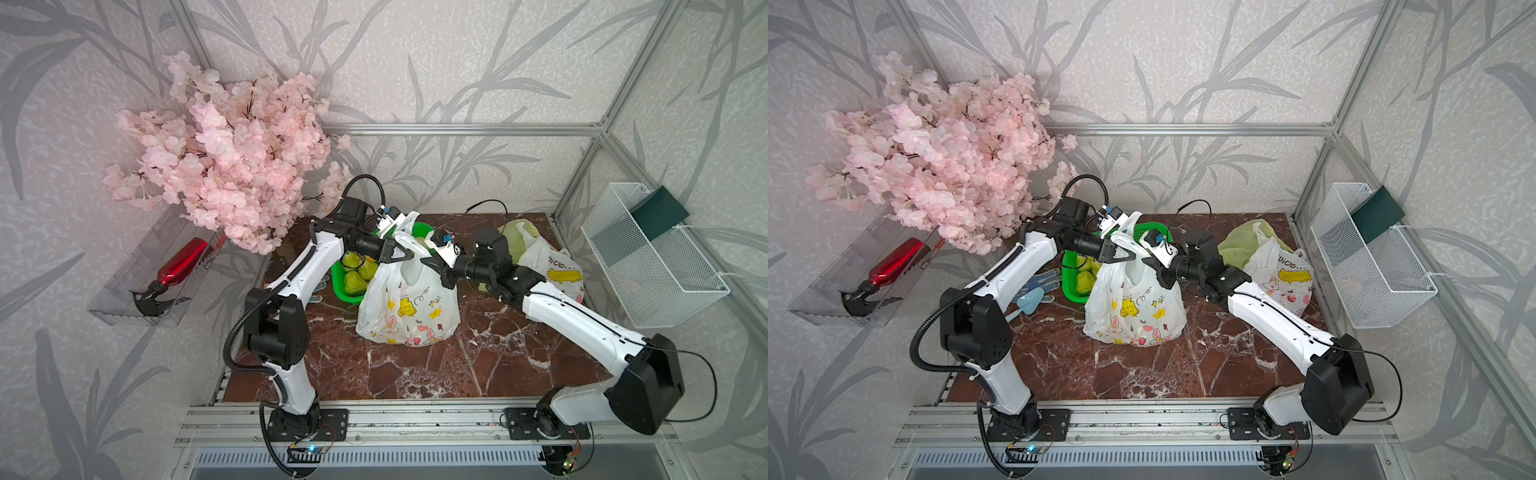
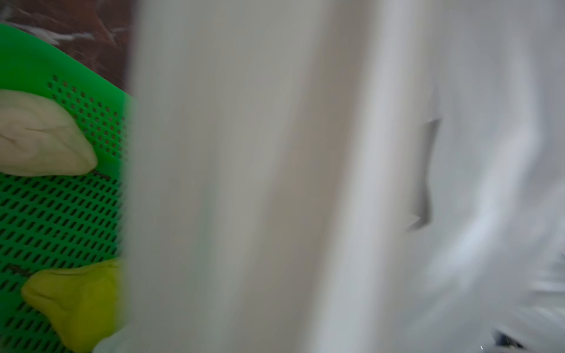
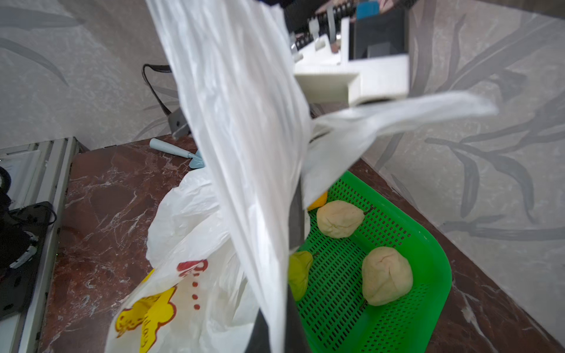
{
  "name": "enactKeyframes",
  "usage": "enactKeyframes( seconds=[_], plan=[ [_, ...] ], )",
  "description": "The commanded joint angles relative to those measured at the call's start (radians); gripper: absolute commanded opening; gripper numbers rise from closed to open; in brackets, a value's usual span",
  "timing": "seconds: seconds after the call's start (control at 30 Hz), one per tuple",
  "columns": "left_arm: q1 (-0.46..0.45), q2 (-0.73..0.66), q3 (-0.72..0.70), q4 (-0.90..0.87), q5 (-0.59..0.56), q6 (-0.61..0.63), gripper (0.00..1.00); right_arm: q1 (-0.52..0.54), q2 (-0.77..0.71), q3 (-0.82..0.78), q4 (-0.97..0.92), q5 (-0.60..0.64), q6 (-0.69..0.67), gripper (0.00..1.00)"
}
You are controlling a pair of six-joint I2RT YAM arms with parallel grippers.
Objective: Place the pears into plastic bags & tie knots
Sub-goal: Tie the plastic bag at the center of the board.
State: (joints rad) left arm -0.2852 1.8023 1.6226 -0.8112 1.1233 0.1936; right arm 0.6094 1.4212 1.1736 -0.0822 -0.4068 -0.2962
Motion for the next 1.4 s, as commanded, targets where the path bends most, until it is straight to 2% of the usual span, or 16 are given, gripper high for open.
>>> enactKeyframes(
  seconds=[0.0,0.13,0.2,0.27,0.37,0.53,0.7,0.8,0.9,1.1,1.2,1.27,1.3,1.37],
  plan=[
    [-0.001,-0.031,0.009,-0.209,0.088,0.226,0.16,0.0,0.035,0.072,-0.154,0.048,-0.102,0.0],
    [0.002,-0.071,-0.037,-0.193,0.123,0.307,0.34,0.003,0.087,0.159,-0.26,0.015,-0.134,0.0],
    [0.001,-0.087,-0.052,-0.167,0.132,0.307,0.39,0.005,0.101,0.187,-0.288,0.002,-0.141,0.0],
    [0.008,-0.106,-0.075,-0.098,0.126,0.264,0.44,0.011,0.112,0.207,-0.309,-0.005,-0.15,0.0],
    [0.031,-0.136,-0.113,0.037,0.125,0.155,0.57,0.019,0.136,0.242,-0.355,-0.013,-0.162,0.0],
    [0.047,-0.199,-0.197,0.289,0.123,-0.034,0.6,0.026,0.172,0.291,-0.395,-0.048,-0.15,0.0],
    [0.046,-0.208,-0.211,0.374,0.115,-0.109,0.59,0.037,0.211,0.352,-0.441,-0.058,-0.156,0.0],
    [0.03,-0.194,-0.218,0.442,0.132,-0.17,0.57,0.037,0.222,0.367,-0.435,-0.066,-0.143,0.0],
    [0.011,-0.173,-0.212,0.424,0.138,-0.145,0.52,0.037,0.236,0.387,-0.438,-0.067,-0.133,0.0],
    [0.022,-0.17,-0.191,0.351,0.136,-0.077,0.11,0.023,0.224,0.391,-0.469,0.015,-0.084,0.0],
    [0.03,-0.185,-0.2,0.32,0.137,-0.019,0.03,-0.045,0.186,0.391,-0.45,-0.08,0.089,0.34],
    [0.031,-0.194,-0.218,0.316,0.127,0.013,0.02,-0.095,0.157,0.379,-0.391,-0.195,0.252,0.42],
    [0.031,-0.199,-0.223,0.314,0.123,0.026,0.01,-0.109,0.15,0.38,-0.362,-0.216,0.312,0.45],
    [0.03,-0.205,-0.237,0.319,0.113,0.046,0.01,-0.134,0.162,0.41,-0.332,-0.228,0.46,0.57]
  ],
)
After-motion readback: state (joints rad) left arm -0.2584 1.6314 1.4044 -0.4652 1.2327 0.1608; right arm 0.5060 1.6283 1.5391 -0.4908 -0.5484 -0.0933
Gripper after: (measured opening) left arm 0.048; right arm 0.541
